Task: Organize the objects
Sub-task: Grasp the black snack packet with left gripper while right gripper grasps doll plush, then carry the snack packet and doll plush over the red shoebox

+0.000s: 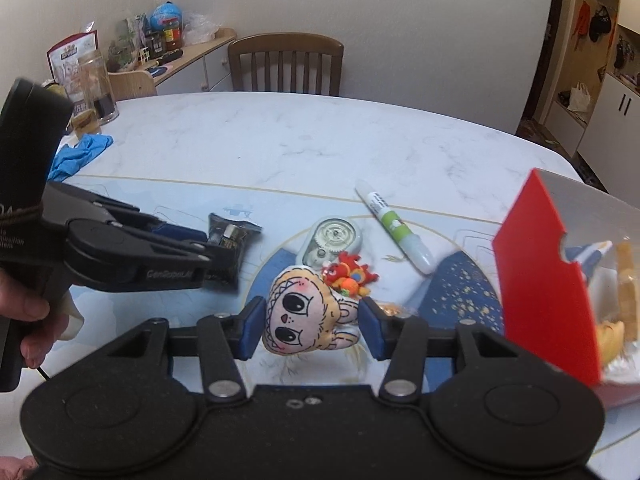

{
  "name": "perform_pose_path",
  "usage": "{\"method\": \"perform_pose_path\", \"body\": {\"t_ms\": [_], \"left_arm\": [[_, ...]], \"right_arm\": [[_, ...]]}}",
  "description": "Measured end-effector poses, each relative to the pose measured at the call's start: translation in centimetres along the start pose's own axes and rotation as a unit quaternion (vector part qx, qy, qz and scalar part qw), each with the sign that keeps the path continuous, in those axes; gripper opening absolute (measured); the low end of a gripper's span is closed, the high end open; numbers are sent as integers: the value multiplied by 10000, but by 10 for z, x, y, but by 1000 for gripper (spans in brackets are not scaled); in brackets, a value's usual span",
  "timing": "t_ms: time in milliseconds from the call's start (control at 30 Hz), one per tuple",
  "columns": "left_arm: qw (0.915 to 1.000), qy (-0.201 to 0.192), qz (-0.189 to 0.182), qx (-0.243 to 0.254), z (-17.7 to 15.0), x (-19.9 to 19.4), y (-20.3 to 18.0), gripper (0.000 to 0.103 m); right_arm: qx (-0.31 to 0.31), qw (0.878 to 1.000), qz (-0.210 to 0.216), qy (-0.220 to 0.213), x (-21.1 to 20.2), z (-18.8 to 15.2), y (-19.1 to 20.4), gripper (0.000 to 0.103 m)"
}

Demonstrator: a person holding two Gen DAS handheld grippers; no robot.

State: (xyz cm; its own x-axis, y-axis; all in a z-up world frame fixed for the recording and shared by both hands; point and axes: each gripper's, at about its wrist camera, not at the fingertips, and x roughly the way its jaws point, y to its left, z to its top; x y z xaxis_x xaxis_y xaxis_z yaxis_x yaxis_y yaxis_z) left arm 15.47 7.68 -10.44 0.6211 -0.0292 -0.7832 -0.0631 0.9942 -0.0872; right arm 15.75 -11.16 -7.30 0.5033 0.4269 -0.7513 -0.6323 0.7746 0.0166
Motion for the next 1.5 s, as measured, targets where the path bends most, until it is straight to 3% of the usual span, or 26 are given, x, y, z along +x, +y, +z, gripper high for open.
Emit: {"method": "perform_pose_path", "body": {"t_ms": [233,300,367,400,700,900,1000,1067,1267,1500], "left_arm": [[9996,23,73,-260,-6,-5,2,26],[9993,86,53,-352,-5,-3,2,34],[9991,81,145,-380,-3,-1,0,66],[9990,46,210,-382,-2,0,-2,69],[9945,364,861,-465,5,35,-5,69],[9926,365,1037,-518,3,41,-2,68],[9931,327,1004,-508,3,40,-3,55],[9936,303,981,-469,3,38,-6,35],[9942,325,961,-355,-2,28,-12,33],[9976,266,542,-340,-3,-11,-37,33]], "right_arm": [[197,9998,102,16,-25,-14,-17,49],[264,9996,101,15,-31,-18,-21,49],[337,9994,98,8,-37,-21,-25,49],[370,9993,87,4,-39,-23,-27,49],[507,9986,-70,-125,-71,-31,-47,49],[630,9977,-193,-172,-85,-33,-65,49],[636,9975,-237,-173,-88,-35,-72,49],[639,9975,-249,-176,-88,-36,-77,49],[631,9975,-218,-222,-92,-36,-91,49],[628,9973,-121,-354,-99,-32,-115,49]]}}
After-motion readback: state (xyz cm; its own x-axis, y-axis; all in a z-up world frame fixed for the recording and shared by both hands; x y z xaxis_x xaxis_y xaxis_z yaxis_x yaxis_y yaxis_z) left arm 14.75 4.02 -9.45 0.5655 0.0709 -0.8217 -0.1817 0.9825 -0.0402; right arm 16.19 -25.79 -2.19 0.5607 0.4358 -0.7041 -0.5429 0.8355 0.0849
